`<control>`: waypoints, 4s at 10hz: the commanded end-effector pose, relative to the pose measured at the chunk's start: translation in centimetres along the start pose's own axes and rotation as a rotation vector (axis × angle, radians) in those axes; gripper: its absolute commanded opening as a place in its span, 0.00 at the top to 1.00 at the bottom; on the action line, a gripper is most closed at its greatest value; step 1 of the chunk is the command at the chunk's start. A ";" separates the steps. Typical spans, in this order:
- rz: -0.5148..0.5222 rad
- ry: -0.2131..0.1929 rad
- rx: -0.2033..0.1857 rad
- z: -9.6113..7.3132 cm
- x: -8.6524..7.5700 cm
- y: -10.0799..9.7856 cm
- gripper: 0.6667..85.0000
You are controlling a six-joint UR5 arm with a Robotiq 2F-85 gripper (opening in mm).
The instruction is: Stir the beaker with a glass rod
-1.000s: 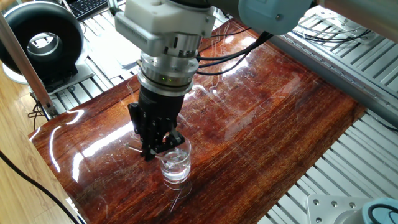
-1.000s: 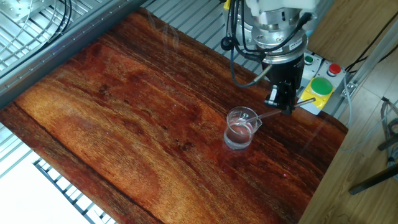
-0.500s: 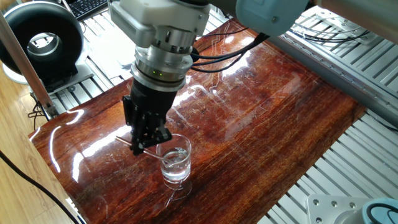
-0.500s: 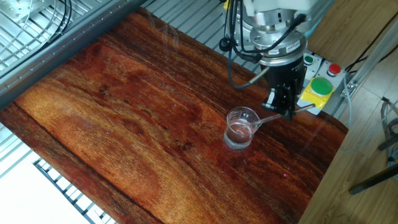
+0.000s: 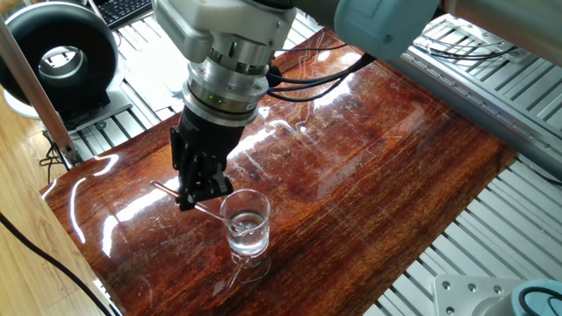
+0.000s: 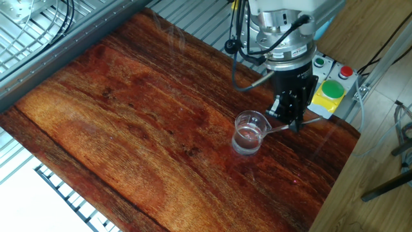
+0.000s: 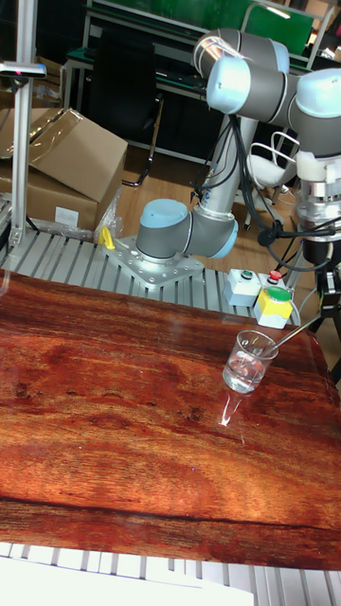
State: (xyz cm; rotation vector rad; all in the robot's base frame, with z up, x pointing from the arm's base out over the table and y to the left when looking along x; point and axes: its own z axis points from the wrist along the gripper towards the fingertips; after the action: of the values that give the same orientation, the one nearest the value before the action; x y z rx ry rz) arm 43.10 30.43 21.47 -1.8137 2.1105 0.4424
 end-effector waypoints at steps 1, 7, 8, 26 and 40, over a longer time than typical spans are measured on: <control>0.033 -0.014 0.019 -0.2 -0.1 -0.3 1.00; 0.094 -0.031 0.031 -0.5 -0.4 -0.2 1.00; 0.101 -0.031 0.029 -0.6 -0.5 -0.1 1.00; 0.126 0.073 0.066 -1.1 2.2 -0.6 1.00; 0.181 0.057 0.112 -1.1 1.9 -1.8 1.00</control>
State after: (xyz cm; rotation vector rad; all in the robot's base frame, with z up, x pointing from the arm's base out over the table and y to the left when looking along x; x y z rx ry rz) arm 44.21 27.51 21.23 -1.6323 2.3063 0.2949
